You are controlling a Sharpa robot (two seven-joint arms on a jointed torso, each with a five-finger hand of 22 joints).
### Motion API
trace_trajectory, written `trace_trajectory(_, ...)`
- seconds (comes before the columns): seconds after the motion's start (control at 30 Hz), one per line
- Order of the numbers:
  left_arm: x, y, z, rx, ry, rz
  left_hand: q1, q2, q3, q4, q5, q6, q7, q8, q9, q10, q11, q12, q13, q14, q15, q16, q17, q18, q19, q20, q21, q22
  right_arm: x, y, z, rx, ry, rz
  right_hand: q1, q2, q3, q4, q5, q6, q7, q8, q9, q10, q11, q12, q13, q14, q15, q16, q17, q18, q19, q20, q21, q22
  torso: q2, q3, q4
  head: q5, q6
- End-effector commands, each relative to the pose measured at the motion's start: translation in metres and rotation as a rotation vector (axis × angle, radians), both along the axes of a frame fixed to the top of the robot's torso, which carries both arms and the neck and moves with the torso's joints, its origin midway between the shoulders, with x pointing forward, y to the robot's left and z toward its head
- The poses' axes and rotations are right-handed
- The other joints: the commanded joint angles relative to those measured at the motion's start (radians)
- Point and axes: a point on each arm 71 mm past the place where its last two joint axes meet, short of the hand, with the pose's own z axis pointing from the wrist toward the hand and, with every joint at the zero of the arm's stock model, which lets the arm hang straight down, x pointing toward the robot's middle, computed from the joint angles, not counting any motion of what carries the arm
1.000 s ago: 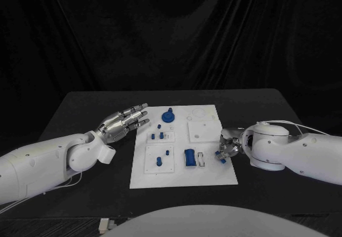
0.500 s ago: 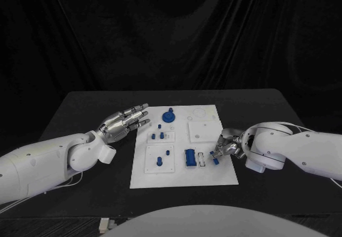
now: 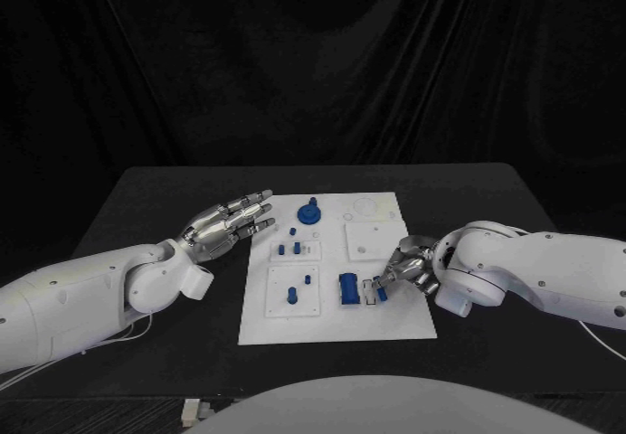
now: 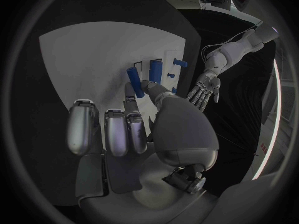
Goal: Assemble the parts on the task board
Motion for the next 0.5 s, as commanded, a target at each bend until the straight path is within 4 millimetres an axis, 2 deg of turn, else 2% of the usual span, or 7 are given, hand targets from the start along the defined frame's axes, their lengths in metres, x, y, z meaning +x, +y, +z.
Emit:
trace_trajectory(0.03,-0.0006,-0.002,0.001,-0.022,-0.002,-0.007,-0.001,0.008,0.001,-0.005,0.004,0.001,0.009,0.003,0.001,0.0,0.006,0.006,0.001,0.002,0.006,-0.004,-0.002,0.008,0.0,0.008,-0.001,0.0,0.0004,0.0013,-0.0013,0.019,0.023,-0.033,-0.007,0.005,0.1,-0.094,-0.017,0.003,-0.009,0.007,0.006,0.105,-0.002,0.004,0.263,0.06,-0.004,0.0,-0.003,0.012,0.009,0.005,-0.006,0.186,0.0,-0.0002,0.0002,0.001,0.0)
trace_trajectory(0.17,-0.0007,-0.0019,0.0009,-0.022,-0.002,-0.008,-0.001,0.008,0.001,-0.005,0.004,0.001,0.009,0.003,0.001,0.0,0.006,0.006,0.001,0.002,0.006,-0.004,-0.002,0.008,0.0,0.008,-0.001,0.0,0.0008,0.003,-0.0029,0.019,0.026,-0.033,-0.011,0.008,0.098,-0.092,-0.031,0.0,-0.01,0.011,0.008,0.105,-0.004,0.004,0.263,0.059,-0.005,-0.001,-0.005,0.013,0.007,0.004,-0.01,0.185,0.0,-0.0001,0.0001,0.002,0.0)
trace_trajectory(0.23,-0.0007,-0.0019,0.001,-0.022,-0.002,-0.008,-0.001,0.008,0.001,-0.005,0.004,0.001,0.009,0.003,0.001,0.0,0.006,0.006,0.001,0.002,0.006,-0.004,-0.002,0.008,0.0,0.008,-0.001,0.0,0.0013,0.0034,-0.0036,0.017,0.027,-0.035,-0.019,0.011,0.093,-0.086,-0.061,-0.005,-0.012,0.015,0.01,0.105,-0.005,0.004,0.263,0.059,-0.005,-0.001,-0.006,0.013,0.007,0.004,-0.012,0.184,0.0,-0.0001,0.0,0.002,0.0)
trace_trajectory(0.5,-0.0008,-0.0025,0.0009,-0.024,-0.001,-0.011,-0.001,0.008,0.001,-0.006,0.004,0.001,0.01,0.004,0.001,0.0,0.006,0.006,0.001,0.002,0.006,-0.004,-0.002,0.008,0.0,0.008,-0.001,0.0,0.0023,0.0063,-0.007,0.01,0.04,-0.021,-0.036,0.016,0.084,-0.072,-0.095,-0.015,-0.014,0.019,0.012,0.105,-0.007,0.004,0.263,0.058,-0.005,-0.004,-0.012,0.015,0.003,0.004,-0.021,0.182,0.0,-0.0001,-0.0001,0.005,0.0)
